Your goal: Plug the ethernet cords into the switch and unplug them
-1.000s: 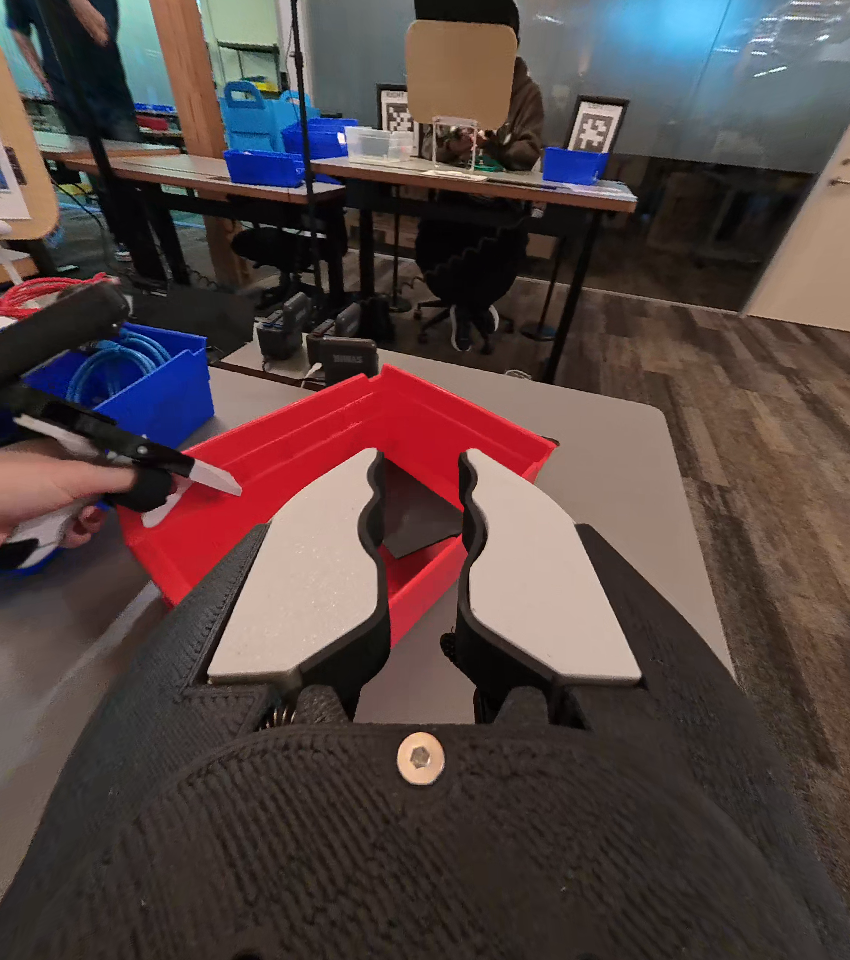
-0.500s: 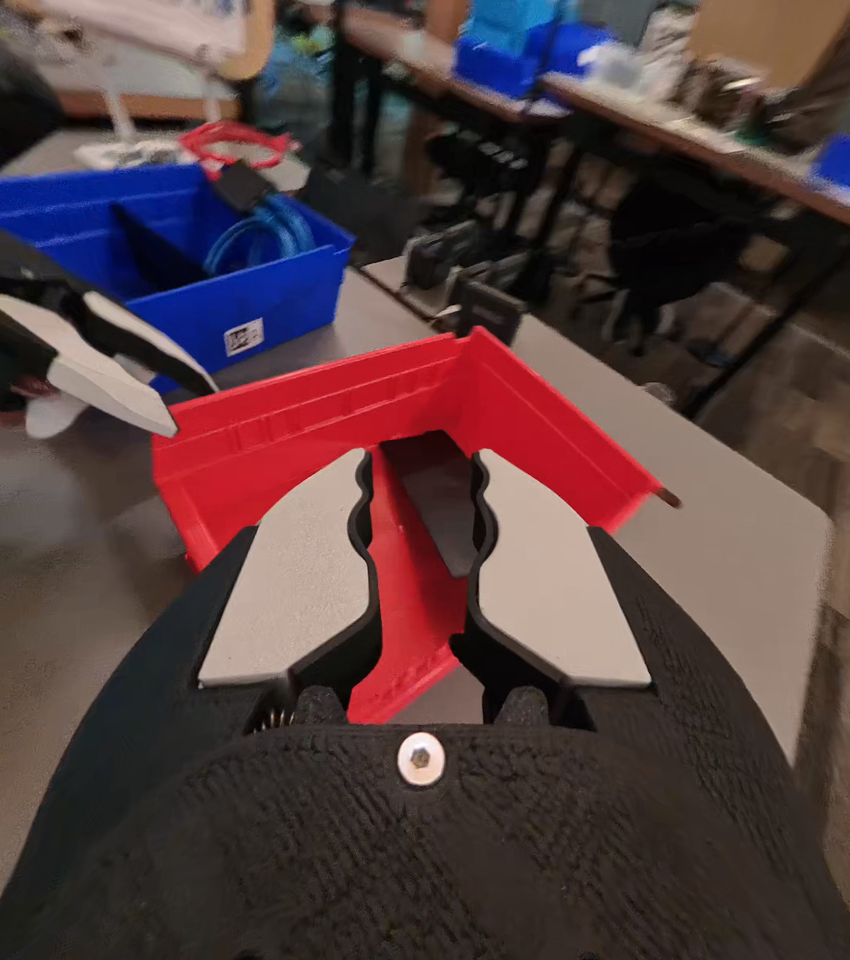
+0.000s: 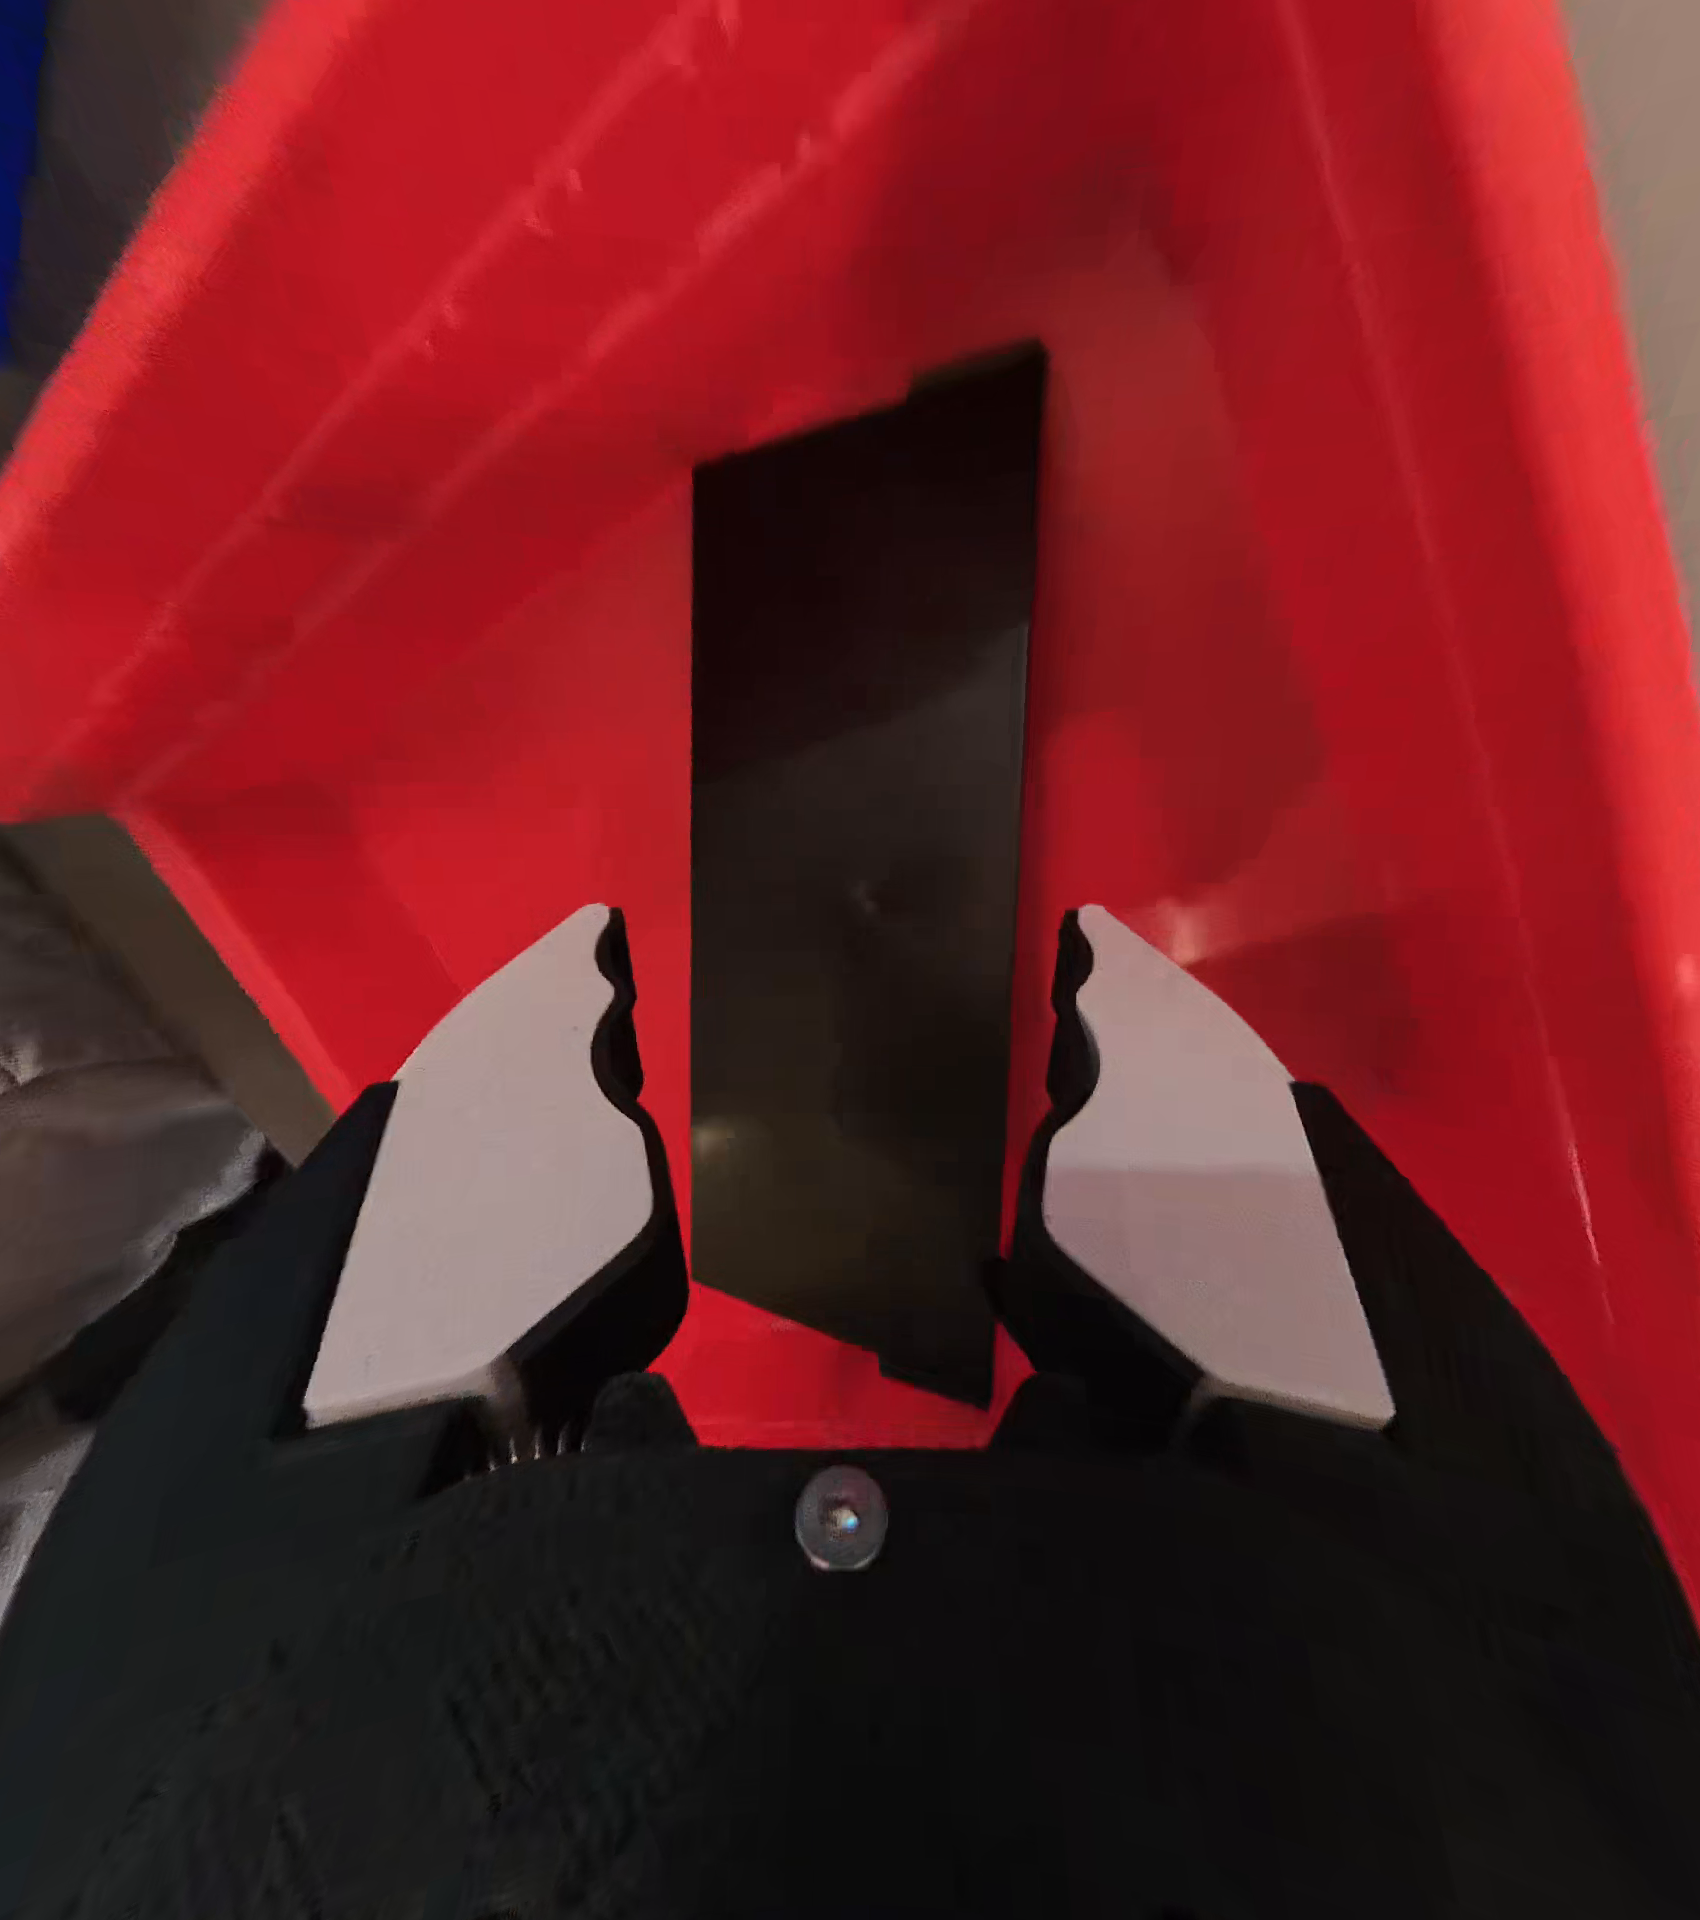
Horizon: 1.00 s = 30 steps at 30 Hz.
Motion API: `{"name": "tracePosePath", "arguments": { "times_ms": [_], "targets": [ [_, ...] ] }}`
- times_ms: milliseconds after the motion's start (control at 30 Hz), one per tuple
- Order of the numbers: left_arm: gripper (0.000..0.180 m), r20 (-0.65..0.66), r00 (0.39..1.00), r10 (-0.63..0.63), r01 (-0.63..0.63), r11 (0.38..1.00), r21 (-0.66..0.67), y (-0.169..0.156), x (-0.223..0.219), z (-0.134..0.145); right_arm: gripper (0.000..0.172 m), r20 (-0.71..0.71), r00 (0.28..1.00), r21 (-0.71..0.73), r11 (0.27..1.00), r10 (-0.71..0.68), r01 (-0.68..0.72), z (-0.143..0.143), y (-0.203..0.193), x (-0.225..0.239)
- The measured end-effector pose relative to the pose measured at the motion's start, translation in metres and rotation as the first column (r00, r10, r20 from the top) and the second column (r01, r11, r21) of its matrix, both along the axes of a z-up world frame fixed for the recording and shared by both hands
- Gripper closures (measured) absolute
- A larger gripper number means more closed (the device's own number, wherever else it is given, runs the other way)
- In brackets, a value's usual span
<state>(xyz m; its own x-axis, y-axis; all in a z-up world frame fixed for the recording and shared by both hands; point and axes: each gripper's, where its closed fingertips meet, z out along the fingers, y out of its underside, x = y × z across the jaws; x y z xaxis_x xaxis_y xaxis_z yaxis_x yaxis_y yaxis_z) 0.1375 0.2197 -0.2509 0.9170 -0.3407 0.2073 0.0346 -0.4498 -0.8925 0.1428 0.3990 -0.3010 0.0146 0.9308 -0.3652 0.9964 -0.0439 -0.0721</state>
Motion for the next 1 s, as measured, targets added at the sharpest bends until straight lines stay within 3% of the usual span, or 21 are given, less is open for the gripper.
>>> {"name": "tracePosePath", "arguments": {
  "times_ms": [33, 167, 300, 400, 667, 833, 1000],
  "targets": [
    [0.116, -0.014, 1.0, -0.007, 0.007, 1.0, 0.003, 0.001, 0.001, -0.001, 0.095, 0.046, 0.999, -0.004, 1.0, 0.018, -0.018, -0.004, 0.0, 0.004],
    [0.114, -0.052, 0.998, -0.021, 0.022, 1.0, 0.02, 0.005, 0.006, -0.002, 0.106, 0.148, 0.987, -0.052, 0.997, 0.067, -0.06, -0.019, -0.005, 0.013],
    [0.114, -0.05, 0.998, -0.026, 0.027, 0.999, 0.019, 0.006, 0.006, -0.005, 0.142, 0.164, 0.981, -0.06, 0.993, 0.107, -0.099, -0.018, -0.003, 0.019],
    [0.114, -0.048, 0.999, -0.018, 0.019, 1.0, 0.022, 0.007, 0.003, -0.006, 0.171, 0.073, 0.989, -0.132, 0.984, 0.128, -0.118, -0.002, -0.013, 0.017],
    [0.114, -0.067, 0.998, 0.008, -0.007, 1.0, 0.019, 0.013, -0.002, -0.009, 0.172, -0.059, 0.938, 0.14, 0.933, 0.341, -0.331, 0.011, -0.024, 0.021],
    [0.119, -0.143, 0.989, 0.042, -0.041, 0.999, 0.009, 0.019, -0.007, -0.014, 0.172, -0.026, 0.887, 0.291, 0.853, 0.46, -0.434, 0.035, -0.035, 0.025],
    [0.12, -0.175, 0.984, 0.03, -0.043, 0.997, -0.069, 0.027, -0.003, -0.025, 0.172, 0.036, 0.854, 0.392, 0.779, 0.519, -0.489, 0.041, -0.037, 0.024]
  ]
}}
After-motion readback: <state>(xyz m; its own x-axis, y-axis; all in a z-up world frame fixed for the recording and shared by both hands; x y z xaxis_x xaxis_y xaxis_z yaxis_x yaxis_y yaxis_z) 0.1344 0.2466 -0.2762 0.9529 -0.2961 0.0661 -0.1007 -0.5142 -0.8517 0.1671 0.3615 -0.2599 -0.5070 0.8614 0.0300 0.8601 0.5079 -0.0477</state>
